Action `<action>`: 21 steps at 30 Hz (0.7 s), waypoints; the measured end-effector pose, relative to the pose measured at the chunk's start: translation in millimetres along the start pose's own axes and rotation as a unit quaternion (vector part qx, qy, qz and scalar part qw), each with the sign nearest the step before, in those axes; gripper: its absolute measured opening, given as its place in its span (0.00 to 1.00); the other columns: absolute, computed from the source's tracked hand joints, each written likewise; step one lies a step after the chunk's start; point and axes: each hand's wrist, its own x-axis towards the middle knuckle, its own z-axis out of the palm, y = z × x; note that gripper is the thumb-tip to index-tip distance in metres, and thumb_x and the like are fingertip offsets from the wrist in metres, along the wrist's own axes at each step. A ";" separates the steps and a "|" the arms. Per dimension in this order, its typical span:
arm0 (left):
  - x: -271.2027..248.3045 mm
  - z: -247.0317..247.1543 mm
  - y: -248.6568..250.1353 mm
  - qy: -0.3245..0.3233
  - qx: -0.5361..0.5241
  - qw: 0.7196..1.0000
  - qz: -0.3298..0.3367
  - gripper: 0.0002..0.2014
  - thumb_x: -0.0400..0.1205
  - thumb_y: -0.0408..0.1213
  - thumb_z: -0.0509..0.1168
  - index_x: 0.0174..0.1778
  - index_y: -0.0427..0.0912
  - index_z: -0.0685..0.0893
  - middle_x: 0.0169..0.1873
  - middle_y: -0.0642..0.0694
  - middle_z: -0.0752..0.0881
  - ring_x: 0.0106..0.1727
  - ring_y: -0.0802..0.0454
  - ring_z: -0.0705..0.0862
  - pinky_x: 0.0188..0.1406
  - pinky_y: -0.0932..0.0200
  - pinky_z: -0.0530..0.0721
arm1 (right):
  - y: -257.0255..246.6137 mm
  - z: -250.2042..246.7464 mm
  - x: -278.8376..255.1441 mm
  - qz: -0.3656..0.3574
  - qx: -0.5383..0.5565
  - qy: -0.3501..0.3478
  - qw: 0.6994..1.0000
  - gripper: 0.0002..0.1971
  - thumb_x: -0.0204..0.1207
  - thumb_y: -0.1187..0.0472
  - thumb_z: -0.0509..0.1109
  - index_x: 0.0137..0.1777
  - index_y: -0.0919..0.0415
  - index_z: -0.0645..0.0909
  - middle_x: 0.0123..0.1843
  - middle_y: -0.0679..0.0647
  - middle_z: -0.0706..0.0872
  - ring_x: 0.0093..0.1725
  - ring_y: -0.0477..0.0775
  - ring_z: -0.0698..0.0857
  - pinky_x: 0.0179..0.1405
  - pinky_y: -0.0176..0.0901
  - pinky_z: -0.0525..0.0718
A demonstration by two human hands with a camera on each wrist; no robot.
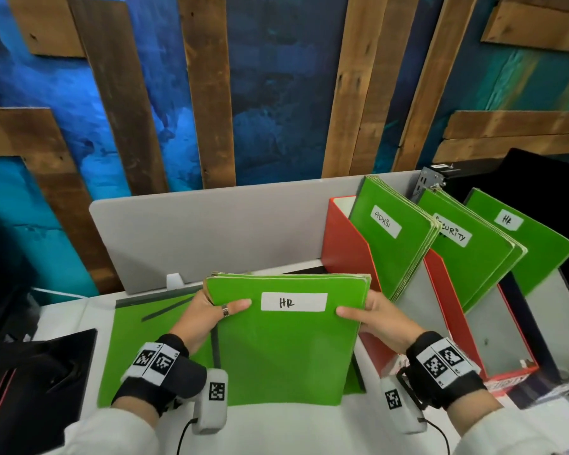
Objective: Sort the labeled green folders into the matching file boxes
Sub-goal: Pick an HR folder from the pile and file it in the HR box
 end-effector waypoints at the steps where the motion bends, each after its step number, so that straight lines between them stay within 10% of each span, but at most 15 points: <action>1: 1.3 1.7 0.8 0.004 -0.003 1.000 0.004 0.43 0.40 0.55 0.86 0.52 0.43 0.86 0.50 0.44 0.91 0.52 0.47 0.90 0.57 0.46 0.85 | -0.4 -0.7 -2.5 0.014 -0.036 -0.011 0.999 0.39 0.52 0.44 0.85 0.65 0.57 0.81 0.61 0.55 0.88 0.62 0.59 0.86 0.59 0.53 0.85; 5: 11.1 7.9 9.0 0.019 -0.025 0.999 0.015 0.45 0.36 0.55 0.86 0.49 0.40 0.86 0.45 0.42 0.92 0.46 0.46 0.91 0.45 0.51 0.89 | -13.7 -2.2 -16.4 0.060 -0.185 -0.057 0.979 0.26 0.62 0.43 0.77 0.61 0.36 0.76 0.60 0.41 0.87 0.59 0.45 0.86 0.62 0.52 0.84; 8: 20.4 18.4 20.3 0.018 -0.041 0.999 0.028 0.38 0.41 0.48 0.86 0.46 0.39 0.85 0.41 0.42 0.92 0.36 0.50 0.92 0.32 0.57 0.89 | -27.1 -3.5 -24.8 0.080 -0.284 -0.095 0.951 0.19 0.73 0.46 0.71 0.61 0.31 0.69 0.59 0.34 0.82 0.41 0.29 0.85 0.40 0.36 0.86; 12: 36.4 46.9 45.0 0.044 -0.043 0.996 0.062 0.13 0.65 0.32 0.77 0.42 0.41 0.83 0.30 0.50 0.92 0.30 0.57 0.90 0.27 0.63 0.87 | -40.6 -12.2 -36.1 0.084 -0.306 -0.080 0.945 0.22 0.74 0.40 0.66 0.68 0.38 0.68 0.63 0.43 0.84 0.20 0.44 0.80 0.23 0.37 0.81; 18: 66.8 95.0 87.1 0.099 0.031 0.981 0.164 0.04 0.82 0.39 0.62 0.48 0.45 0.81 0.41 0.51 0.87 0.37 0.65 0.87 0.40 0.68 0.85 | -72.3 -30.9 -59.4 -0.027 -0.239 -0.001 0.971 0.21 0.76 0.47 0.64 0.66 0.31 0.64 0.64 0.35 0.78 0.43 0.48 0.91 0.28 0.44 0.89; 21: 87.0 120.8 99.9 0.139 0.067 0.968 0.199 0.09 0.86 0.46 0.56 0.58 0.48 0.76 0.49 0.53 0.82 0.51 0.59 0.81 0.56 0.62 0.77 | -86.5 -48.0 -71.1 -0.069 -0.241 0.088 0.964 0.20 0.79 0.53 0.64 0.66 0.36 0.64 0.57 0.29 0.79 0.33 0.37 0.89 0.28 0.43 0.89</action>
